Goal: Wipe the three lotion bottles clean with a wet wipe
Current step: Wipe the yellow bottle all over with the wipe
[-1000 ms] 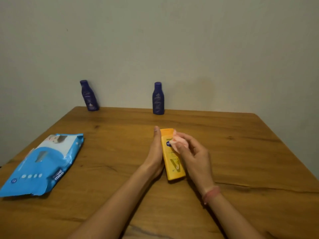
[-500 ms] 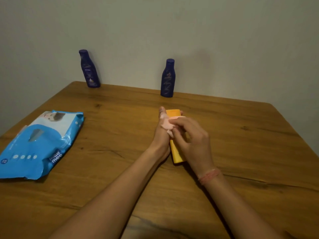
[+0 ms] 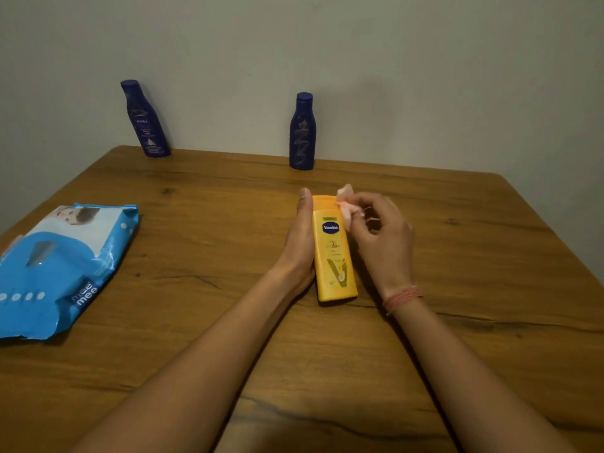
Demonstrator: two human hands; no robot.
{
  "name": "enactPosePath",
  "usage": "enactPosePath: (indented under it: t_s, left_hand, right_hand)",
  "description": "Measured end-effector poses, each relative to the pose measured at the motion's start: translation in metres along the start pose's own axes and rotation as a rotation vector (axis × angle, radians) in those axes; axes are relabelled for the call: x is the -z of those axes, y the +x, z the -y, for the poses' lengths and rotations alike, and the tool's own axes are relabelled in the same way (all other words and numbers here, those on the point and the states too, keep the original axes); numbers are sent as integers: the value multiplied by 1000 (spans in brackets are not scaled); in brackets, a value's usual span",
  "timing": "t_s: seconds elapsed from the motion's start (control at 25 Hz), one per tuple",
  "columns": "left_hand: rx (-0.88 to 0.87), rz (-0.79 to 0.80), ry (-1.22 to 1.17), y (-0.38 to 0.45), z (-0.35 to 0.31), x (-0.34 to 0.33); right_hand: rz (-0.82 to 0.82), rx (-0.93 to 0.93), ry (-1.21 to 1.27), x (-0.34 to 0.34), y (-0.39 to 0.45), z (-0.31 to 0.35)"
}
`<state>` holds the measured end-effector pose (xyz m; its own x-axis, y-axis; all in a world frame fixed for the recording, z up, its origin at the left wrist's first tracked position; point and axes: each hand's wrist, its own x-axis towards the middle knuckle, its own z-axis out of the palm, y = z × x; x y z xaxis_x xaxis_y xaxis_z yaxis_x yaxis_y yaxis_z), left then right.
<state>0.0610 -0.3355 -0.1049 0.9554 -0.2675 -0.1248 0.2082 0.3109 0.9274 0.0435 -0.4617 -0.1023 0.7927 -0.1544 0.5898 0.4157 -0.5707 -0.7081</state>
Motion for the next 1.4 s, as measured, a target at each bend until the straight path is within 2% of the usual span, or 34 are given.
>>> enactPosePath:
  t_s: [0.08, 0.24, 0.28, 0.4, 0.44, 0.52, 0.6, 0.68, 0.8, 0.88, 0.92, 1.08, 1.16, 1.28, 1.32, 1.4]
  left_hand:
    - [-10, -12, -17, 1, -2, 2]
    - [29, -80, -310, 8, -10, 13]
    - [30, -94, -326, 9, -11, 16]
    - [79, -55, -284, 6, -12, 13]
    - [91, -56, -271, 5, -11, 12]
    - [75, -107, -297, 8, -14, 17]
    - [33, -195, -338, 15, -18, 28]
    - [15, -212, -375, 17, -22, 36]
    - [123, -82, -330, 9, -21, 23]
    - [184, -22, -307, 6, -18, 12]
    - [187, -32, -319, 6, -17, 13]
    - [81, -141, -485, 19, -22, 37]
    - [83, -113, -518, 16, -23, 35]
    - [123, -31, -459, 7, -18, 17]
    - [123, -23, -470, 8, -18, 15]
    - [92, -49, -530, 10, -20, 23]
  right_hand:
    - [25, 25, 1, -2, -3, 2]
    - [228, 326, 1, -19, -17, 20]
    - [251, 308, -7, -18, -15, 17]
    - [185, 43, -34, -9, -4, 4]
    - [181, 41, -37, -9, -5, 4]
    - [256, 182, -6, -12, -11, 11]
    - [409, 334, 49, -15, -18, 19]
    - [492, 329, 71, -13, -16, 15]
    - [285, 129, 12, -11, -5, 3]
    - [187, 135, -17, -14, -5, 3]
    - [214, 192, -3, -16, -8, 6]
    - [532, 412, 90, -12, -15, 10]
    - [472, 335, 55, -10, -10, 4]
    - [236, 174, -9, -13, -7, 3]
    - [238, 187, -9, -14, -9, 6]
    - [346, 291, 29, -15, -14, 14]
